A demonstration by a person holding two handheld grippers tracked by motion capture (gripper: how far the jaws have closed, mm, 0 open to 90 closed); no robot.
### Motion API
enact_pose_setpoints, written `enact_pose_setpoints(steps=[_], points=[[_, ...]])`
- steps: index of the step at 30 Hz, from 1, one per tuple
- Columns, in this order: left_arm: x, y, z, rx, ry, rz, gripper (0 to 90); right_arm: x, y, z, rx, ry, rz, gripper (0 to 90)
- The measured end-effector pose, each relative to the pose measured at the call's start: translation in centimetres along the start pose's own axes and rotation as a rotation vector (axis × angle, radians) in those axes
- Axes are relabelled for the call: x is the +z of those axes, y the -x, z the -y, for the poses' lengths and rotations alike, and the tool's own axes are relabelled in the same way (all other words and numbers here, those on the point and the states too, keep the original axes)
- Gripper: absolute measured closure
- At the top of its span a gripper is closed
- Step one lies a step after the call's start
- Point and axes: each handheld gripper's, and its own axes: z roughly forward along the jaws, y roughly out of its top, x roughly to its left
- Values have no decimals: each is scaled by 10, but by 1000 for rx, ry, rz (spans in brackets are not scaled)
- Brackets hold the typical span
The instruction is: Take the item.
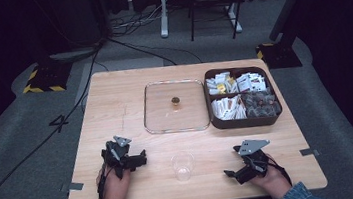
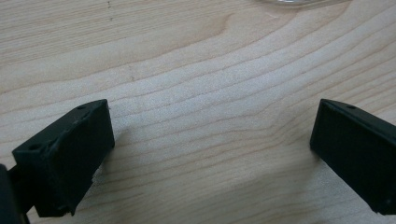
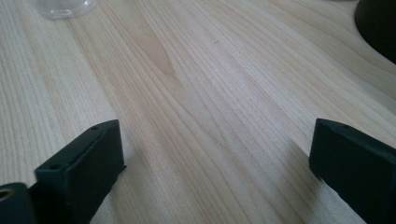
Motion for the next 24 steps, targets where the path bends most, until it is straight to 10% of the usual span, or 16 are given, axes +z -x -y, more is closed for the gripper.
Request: enact_pose_setpoints(steps=[16,24], points=[[0,0,0,0,0,0,1,-14,-9,-10,-34,13,-45,284],[0,0,0,0,0,0,1,-32,-13,-26,31,39,-81,350]])
